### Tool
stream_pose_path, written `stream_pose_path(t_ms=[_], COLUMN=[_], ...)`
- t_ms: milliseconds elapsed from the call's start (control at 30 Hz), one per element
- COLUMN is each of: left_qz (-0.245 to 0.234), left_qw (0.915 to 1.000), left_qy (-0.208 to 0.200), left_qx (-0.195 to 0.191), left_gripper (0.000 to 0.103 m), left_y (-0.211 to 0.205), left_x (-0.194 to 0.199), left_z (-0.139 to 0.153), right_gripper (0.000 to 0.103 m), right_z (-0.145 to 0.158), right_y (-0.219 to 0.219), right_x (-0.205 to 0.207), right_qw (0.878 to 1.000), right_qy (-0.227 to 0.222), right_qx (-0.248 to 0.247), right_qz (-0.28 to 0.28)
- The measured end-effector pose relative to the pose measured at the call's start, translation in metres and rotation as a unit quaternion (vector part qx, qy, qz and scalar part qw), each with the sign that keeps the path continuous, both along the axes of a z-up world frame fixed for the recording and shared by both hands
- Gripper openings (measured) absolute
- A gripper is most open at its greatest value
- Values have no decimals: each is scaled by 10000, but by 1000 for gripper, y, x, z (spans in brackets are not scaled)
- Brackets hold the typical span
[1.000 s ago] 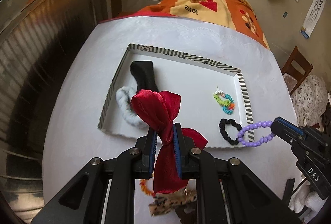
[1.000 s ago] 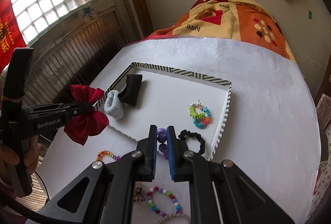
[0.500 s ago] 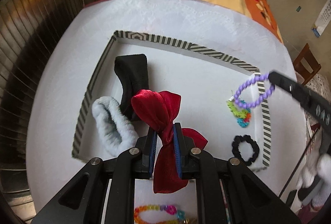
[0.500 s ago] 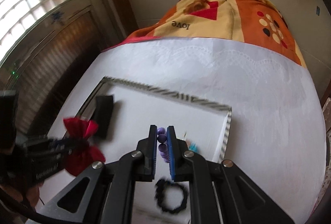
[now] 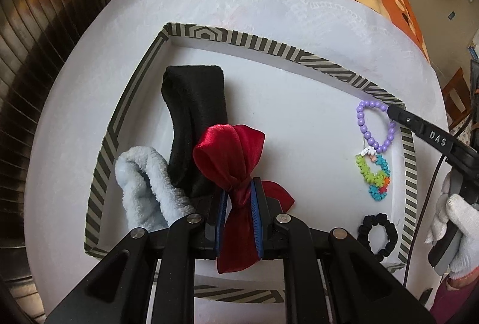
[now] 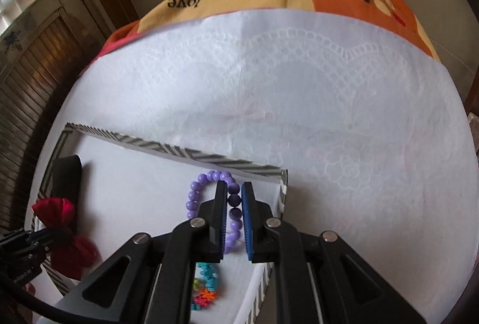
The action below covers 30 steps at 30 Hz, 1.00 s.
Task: Organize jewelry
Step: 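Carry the red bow and purple bracelet into the tray and open both tools, then withdraw both tools from the tray back over the remaining accessories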
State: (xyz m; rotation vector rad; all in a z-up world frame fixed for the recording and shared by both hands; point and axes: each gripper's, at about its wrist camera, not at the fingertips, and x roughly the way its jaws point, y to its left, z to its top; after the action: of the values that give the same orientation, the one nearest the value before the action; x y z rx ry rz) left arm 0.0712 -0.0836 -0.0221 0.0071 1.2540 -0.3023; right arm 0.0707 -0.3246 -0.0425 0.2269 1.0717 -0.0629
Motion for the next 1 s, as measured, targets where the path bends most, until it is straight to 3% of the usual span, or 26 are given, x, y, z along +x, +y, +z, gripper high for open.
stream_pose_path(t_ms=[67, 133, 200, 333, 1000], left_qz=[-5, -4, 2, -12, -87], left_qw=[10000, 10000, 10000, 10000, 9981], left_qy=[-20, -35, -5, -11, -608], left_qx=[6, 7, -20, -98, 7], left_gripper=[0, 4, 13, 23, 26], left_y=[0, 0, -3, -3, 19], left_x=[-1, -2, 1, 1, -62], left_z=[0, 0, -1, 2, 59], right_gripper=[14, 26, 30, 51, 61], right_z=[-4, -4, 0, 16, 77], right_y=[1, 3, 6, 14, 59], right_x=[-1, -4, -7, -20, -134], right_qw=[10000, 10000, 9999, 9997, 9986], right_qy=[55, 52, 5, -156, -480], right_qx=[-83, 11, 72, 72, 192], right_qz=[5, 31, 82, 177, 91])
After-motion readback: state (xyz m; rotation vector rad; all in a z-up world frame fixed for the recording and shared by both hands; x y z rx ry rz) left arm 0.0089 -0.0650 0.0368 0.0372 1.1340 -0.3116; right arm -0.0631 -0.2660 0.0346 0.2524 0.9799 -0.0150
